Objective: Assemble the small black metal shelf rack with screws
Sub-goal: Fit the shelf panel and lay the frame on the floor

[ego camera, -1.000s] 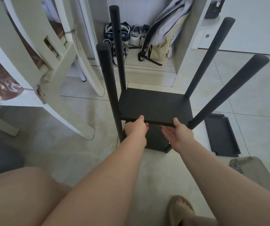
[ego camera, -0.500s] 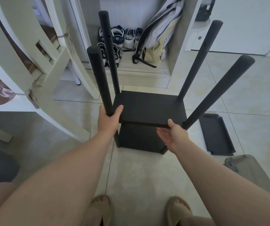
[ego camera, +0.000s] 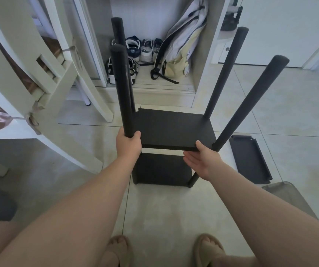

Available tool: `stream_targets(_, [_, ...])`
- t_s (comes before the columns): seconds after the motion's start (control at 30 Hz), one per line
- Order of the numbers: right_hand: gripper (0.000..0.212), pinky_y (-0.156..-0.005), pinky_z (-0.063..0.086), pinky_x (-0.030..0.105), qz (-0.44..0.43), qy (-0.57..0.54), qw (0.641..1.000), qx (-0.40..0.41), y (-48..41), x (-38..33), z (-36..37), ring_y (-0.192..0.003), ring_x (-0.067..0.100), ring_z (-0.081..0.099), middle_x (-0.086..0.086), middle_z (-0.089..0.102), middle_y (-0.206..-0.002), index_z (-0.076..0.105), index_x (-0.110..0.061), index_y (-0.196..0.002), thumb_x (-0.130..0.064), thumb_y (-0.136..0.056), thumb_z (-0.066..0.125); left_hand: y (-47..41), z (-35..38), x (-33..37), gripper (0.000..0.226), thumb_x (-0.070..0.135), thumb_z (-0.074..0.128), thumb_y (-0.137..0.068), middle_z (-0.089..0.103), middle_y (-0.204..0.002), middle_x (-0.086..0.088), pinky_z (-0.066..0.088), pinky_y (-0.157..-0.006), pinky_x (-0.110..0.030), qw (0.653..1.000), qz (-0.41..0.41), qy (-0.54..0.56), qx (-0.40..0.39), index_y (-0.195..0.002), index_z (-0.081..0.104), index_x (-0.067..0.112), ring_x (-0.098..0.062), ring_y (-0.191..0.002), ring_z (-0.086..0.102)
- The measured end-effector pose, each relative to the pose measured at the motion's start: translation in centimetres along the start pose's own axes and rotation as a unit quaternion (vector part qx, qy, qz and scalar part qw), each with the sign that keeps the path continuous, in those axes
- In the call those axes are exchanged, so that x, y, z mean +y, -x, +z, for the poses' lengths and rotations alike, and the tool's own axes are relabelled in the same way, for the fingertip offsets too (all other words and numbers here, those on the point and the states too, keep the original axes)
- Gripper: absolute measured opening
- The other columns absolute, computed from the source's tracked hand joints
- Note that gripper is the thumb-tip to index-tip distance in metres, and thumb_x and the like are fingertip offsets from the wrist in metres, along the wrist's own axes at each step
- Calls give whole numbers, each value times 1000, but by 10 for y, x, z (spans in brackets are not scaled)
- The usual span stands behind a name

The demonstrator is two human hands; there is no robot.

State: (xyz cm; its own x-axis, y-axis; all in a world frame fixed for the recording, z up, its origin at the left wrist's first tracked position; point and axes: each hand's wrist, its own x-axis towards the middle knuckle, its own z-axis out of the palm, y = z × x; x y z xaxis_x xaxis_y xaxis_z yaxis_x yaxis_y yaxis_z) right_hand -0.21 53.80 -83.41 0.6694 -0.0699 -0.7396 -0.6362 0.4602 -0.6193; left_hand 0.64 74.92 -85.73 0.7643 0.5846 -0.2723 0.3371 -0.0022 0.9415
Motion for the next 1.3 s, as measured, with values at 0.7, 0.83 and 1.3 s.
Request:
stream_targets(0.7, [26,-91,49,28,-634,521,571,18,144,-117,-32,-104,11,59,-6,68,-111,65,-16,-125,-20,-101,55,28,61,109,54,15,57,-94,65,-117,-11,51,-94,-51,887,284,-353,-86,-146,43,20,-34,-110,61])
stream_targets(0.83, [36,-100,38,39,-679,586,434,84,128,-122,-34,-122,27,54,4,64,-127,65,-11,-127,-16,-91,65,33,79,96,59,18,59,-92,61,-99,-5,50,-84,-44,835,321,-435,-103,-148,39,18,-31,-100,61])
stream_targets(1.3, [22,-105,16,40,-404,733,537,106,1,-112,-96,-108,19,51,-10,55,-111,58,-33,-125,-32,-106,48,30,154,59,74,26,69,-90,54,-100,2,38,-89,-41,776,310,-506,-214,-151,27,27,-19,-95,51])
